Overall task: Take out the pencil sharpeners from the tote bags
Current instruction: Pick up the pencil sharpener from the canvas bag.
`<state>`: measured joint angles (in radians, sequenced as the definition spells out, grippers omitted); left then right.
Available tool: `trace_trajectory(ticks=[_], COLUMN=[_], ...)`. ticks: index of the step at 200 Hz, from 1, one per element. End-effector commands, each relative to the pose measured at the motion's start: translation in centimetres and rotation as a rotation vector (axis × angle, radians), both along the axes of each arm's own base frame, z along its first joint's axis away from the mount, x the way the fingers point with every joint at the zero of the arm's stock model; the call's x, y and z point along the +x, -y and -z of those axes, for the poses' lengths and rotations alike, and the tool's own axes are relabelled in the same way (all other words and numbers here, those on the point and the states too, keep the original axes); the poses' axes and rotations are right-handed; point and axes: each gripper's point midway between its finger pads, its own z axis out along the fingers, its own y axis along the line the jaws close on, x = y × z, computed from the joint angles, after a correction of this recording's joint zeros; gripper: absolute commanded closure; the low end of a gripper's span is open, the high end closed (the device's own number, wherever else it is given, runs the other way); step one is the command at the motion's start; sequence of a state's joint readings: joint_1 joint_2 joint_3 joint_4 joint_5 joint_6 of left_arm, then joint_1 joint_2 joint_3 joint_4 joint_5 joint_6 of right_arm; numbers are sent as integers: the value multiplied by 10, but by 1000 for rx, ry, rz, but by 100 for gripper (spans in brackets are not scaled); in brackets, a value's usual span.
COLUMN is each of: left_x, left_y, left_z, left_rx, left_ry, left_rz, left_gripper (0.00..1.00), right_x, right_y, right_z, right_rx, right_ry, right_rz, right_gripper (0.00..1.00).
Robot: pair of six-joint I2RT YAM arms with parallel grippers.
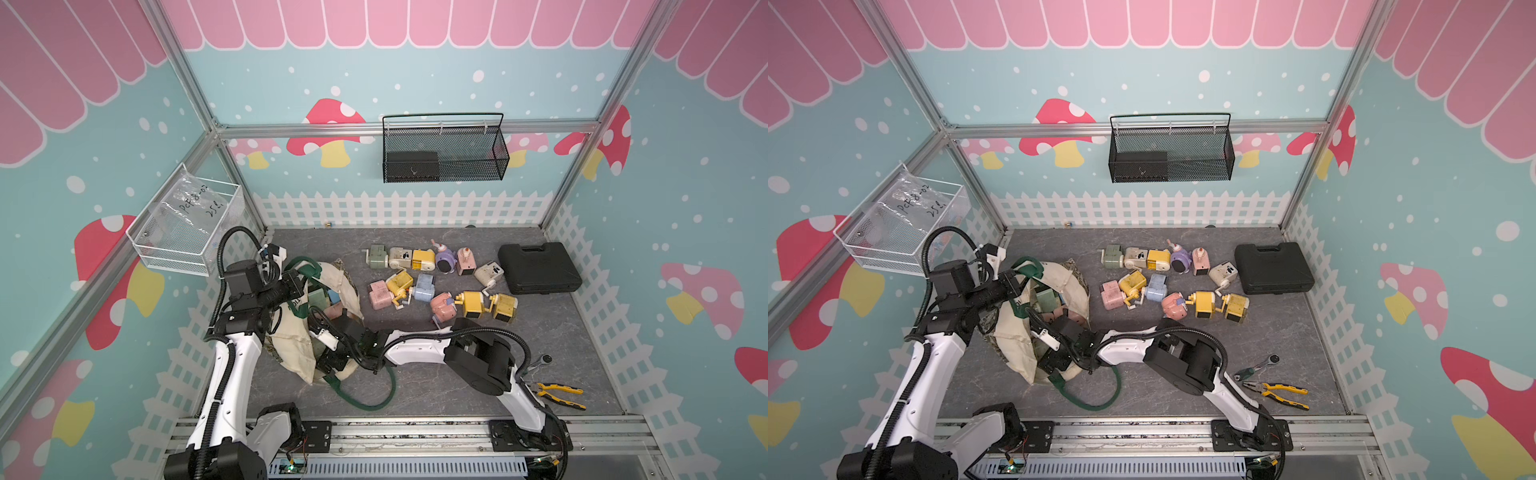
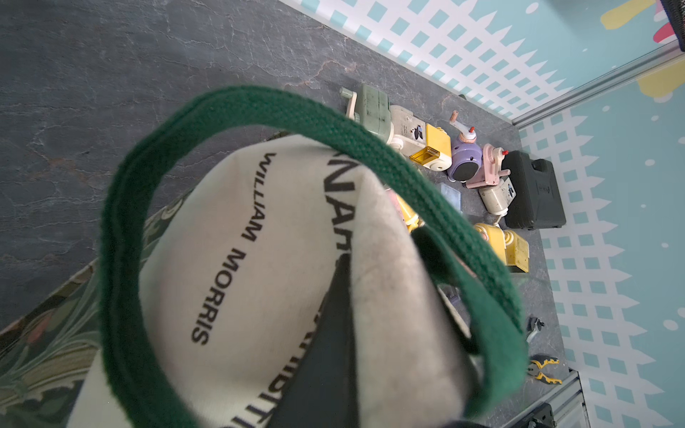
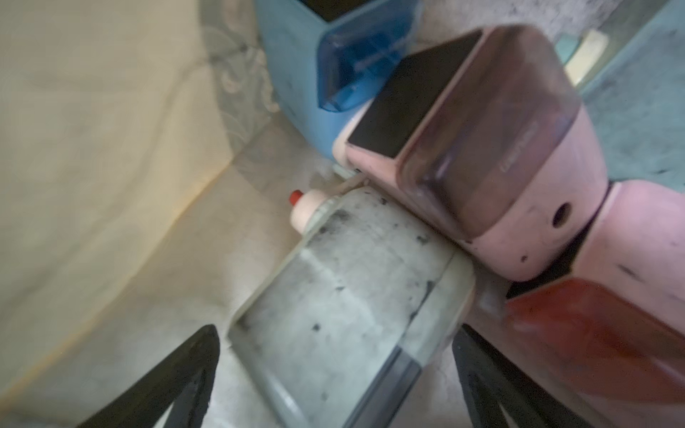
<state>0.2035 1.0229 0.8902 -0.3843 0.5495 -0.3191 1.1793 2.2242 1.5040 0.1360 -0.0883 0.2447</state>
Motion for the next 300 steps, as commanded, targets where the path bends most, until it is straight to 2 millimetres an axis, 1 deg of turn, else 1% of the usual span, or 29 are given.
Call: trace_trajectory(ticks=[1,16,30,53,69,74,94,112,128,153,168,185,205,228,242,249,274,300], left_x=[4,4,4,4,4,4,4,4,4,4,4,4,4,4,4,4,4,4], left_y=[-2,-1,-1,-1,-1,-1,-1,-1,-1,-1,-1,-1,-1,-2,-2,-2,-3,-5], left_z=[-22,-23,-22,-22,-23,-23,-23,-22,-22,-22,-22,-22,-23,-22,-23,-22,-22,-21], left_rx=[4,5,4,3,3,2,2,3,3,2,3,2,2,4,6,6,11,15], left_ry=[92,94,91,92,92,92,92,91,90,91,91,90,92,92,93,93,90,86], left_rz=[-2,1,1,1,0,0,1,1,-1,0,-1,0,0,-3,-4,-4,-12,-19], left_gripper=[100,100,100,100,100,100,100,100,100,100,100,100,100,100,100,100,100,100], right_x=[14,25,34,43,43,42,41,38,38,44,47,49,49,47,43,40,33,24], right_y=[5,15,23,38,45,45,45,40,35,31,29,29,27,27,26,26,29,34], right_z=[12,13,11,5,2,-1,0,2,7,19,25,30,29,20,10,5,-19,-35], right_rx=[-66,-109,-146,-193,-194,-187,-179,-164,-156,-156,-163,-166,-156,-136,-110,-95,-34,-6], right_ry=[19,55,91,137,149,149,138,125,108,73,72,69,50,43,46,49,71,80], right_rz=[100,162,198,256,270,265,257,237,223,229,232,233,224,220,194,178,144,95], right_gripper=[1,4,6,8,10,11,15,16,14,11,11,14,20,26,30,34,35,37])
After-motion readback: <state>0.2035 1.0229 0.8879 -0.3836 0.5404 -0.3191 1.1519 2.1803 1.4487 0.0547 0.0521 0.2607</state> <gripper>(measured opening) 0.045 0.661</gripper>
